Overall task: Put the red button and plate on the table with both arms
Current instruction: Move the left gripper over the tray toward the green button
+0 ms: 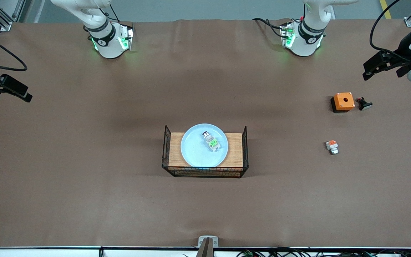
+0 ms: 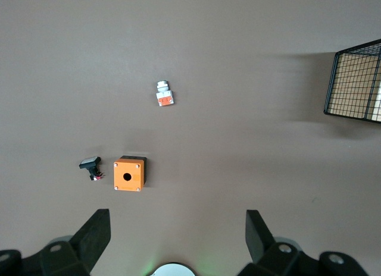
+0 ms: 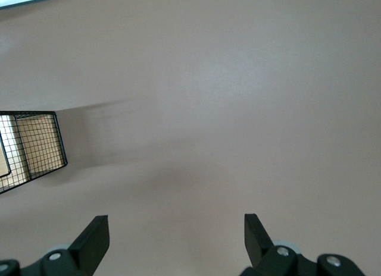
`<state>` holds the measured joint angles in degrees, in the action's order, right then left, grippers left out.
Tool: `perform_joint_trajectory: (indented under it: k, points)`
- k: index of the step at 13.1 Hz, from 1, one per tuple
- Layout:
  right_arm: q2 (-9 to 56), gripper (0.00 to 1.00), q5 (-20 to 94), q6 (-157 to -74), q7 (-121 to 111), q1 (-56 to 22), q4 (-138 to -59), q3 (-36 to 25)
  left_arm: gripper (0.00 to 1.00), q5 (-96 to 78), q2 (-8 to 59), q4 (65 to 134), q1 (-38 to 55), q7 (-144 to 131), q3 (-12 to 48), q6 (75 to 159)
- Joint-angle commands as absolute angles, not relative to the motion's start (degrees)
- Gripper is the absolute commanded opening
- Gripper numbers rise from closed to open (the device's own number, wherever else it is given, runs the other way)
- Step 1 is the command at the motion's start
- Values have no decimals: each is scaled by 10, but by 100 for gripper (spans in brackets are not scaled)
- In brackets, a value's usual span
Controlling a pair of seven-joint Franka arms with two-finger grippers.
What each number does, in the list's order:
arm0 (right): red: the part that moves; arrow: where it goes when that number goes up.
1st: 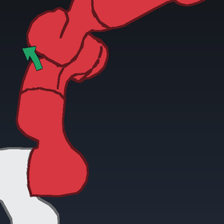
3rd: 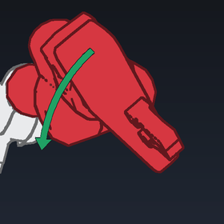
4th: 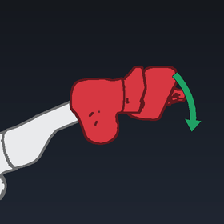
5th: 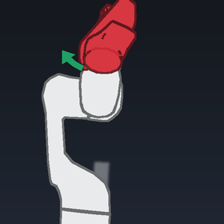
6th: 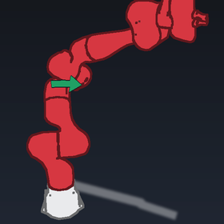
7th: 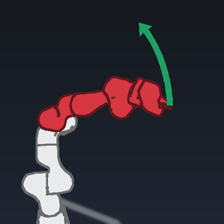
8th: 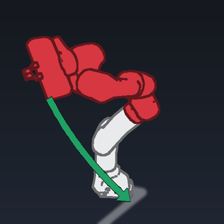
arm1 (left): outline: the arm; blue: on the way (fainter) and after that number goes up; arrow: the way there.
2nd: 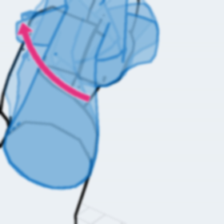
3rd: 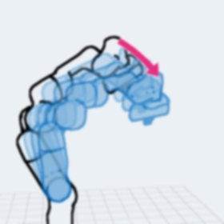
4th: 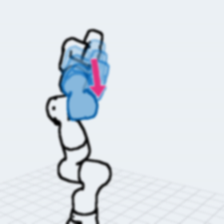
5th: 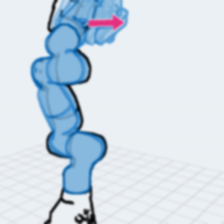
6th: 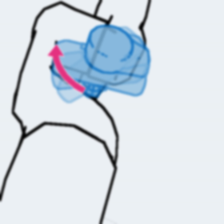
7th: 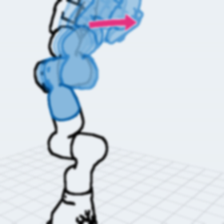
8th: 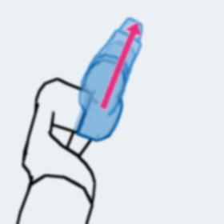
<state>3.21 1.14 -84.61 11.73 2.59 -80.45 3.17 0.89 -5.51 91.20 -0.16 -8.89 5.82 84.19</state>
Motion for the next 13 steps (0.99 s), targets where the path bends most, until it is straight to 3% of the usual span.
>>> perform_joint_trajectory:
  k: [1,6,11,13]
  points:
    - [29,100,5,-845,110,36,-800,40,100,8,-50,900,-2,-80,60,829]
    - [29,100,5,-845,110,36,-800,40,100,7,-31,876,11,-79,81,836]
    - [30,100,8,-844,117,30,-800,41,100,5,65,805,35,-214,191,869]
    - [32,100,10,-845,118,27,-800,43,100,10,117,779,81,-252,200,901]
